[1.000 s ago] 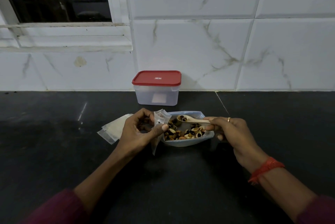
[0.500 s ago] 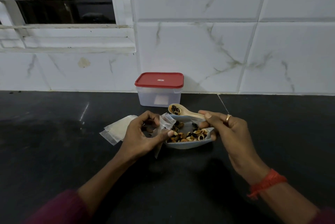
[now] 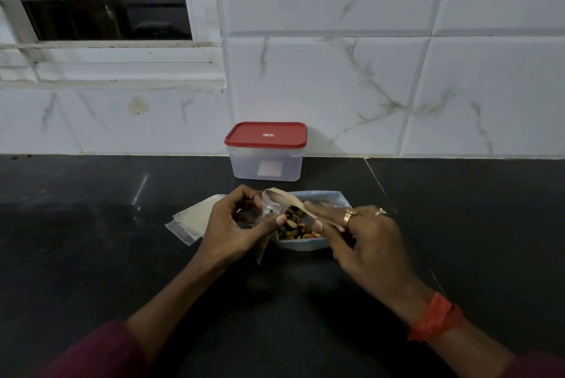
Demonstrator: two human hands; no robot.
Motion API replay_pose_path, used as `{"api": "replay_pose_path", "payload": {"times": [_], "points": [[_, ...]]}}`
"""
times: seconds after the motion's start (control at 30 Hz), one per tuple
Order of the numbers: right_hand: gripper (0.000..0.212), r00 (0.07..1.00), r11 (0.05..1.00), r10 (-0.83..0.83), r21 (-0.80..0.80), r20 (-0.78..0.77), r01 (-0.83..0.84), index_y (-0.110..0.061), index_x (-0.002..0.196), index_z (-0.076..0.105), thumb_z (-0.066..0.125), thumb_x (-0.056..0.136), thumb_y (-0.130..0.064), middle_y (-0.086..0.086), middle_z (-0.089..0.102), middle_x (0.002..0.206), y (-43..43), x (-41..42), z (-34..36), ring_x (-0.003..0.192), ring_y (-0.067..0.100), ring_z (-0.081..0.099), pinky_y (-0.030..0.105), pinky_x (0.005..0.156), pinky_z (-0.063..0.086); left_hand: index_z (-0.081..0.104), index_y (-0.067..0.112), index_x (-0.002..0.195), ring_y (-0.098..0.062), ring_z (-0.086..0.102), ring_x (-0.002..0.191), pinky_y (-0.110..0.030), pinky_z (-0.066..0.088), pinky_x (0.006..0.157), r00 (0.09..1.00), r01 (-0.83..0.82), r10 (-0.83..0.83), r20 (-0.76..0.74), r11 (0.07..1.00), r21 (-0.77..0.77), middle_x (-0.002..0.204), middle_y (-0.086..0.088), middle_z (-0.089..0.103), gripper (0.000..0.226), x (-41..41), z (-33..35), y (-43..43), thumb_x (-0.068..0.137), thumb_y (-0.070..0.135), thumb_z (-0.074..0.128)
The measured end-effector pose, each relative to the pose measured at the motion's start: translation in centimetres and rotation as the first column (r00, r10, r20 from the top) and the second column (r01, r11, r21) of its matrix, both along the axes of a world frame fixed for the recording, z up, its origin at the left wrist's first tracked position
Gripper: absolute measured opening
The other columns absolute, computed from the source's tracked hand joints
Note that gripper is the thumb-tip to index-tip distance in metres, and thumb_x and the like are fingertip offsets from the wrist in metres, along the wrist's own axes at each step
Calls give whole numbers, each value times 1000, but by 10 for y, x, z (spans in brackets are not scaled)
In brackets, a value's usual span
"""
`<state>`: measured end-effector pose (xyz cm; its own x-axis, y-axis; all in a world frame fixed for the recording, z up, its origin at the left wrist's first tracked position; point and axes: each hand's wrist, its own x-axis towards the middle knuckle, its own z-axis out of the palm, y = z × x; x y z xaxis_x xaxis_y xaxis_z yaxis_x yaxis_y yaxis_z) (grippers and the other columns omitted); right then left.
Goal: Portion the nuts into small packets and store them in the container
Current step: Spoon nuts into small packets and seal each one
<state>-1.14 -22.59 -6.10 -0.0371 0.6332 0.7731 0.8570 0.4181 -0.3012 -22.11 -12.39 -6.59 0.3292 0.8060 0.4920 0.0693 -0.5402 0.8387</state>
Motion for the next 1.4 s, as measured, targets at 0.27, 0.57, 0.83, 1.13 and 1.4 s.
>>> {"api": "replay_pose_path", "payload": {"times": [0.27, 0.57, 0.83, 1.13, 1.4], "points": [[18, 876, 996, -71, -76, -478, 40, -35, 102, 72, 67, 91, -23, -12, 73, 80, 1, 13, 9, 74, 6, 71, 29, 60, 58, 63, 16, 92, -17, 68, 92, -29, 60, 78, 999, -51, 51, -4, 998, 26, 95, 7, 70, 46, -1, 0, -1, 66, 51, 80], [21, 950, 904, -312, -301, 21, 303, -49, 102, 73, 76, 82, -42, -19, 63, 99, 15, 29, -10, 93, 11, 57, 39, 91, 38, 61, 15, 97, -19, 66, 105, -27, 56, 84, 999, 17, -7, -48, 975, 220, 105, 6, 69, 43, 8, 4, -21, 69, 31, 89], [36, 974, 967, 18, -242, -225, -74, -42, 109, 69, 58, 84, -66, -19, 67, 92, 2, 4, 10, 81, 3, 66, 39, 91, 44, 59, 16, 96, -18, 61, 95, -29, 54, 74, 990, 4, 55, -132, 913, 408, 103, 6, 62, 48, 12, 5, -24, 66, 34, 92], [12, 949, 962, 39, -245, -312, -120, -30, 91, 76, 81, 81, -24, -23, 70, 83, -3, -5, 11, 88, -4, 65, 18, 79, 53, 60, 18, 104, -20, 67, 89, -34, 60, 71, 997, -22, 36, -71, 982, 186, 101, 7, 66, 53, 14, 8, -30, 64, 34, 91], [52, 853, 865, 46, -405, -520, -295, -41, 122, 61, 84, 78, -26, -7, 74, 95, 0, 2, 7, 88, 7, 71, 25, 82, 58, 70, 14, 107, -18, 75, 94, -29, 61, 79, 990, 132, -119, 69, 964, -230, 102, 1, 77, 37, 17, 10, -33, 72, 18, 78]]}}
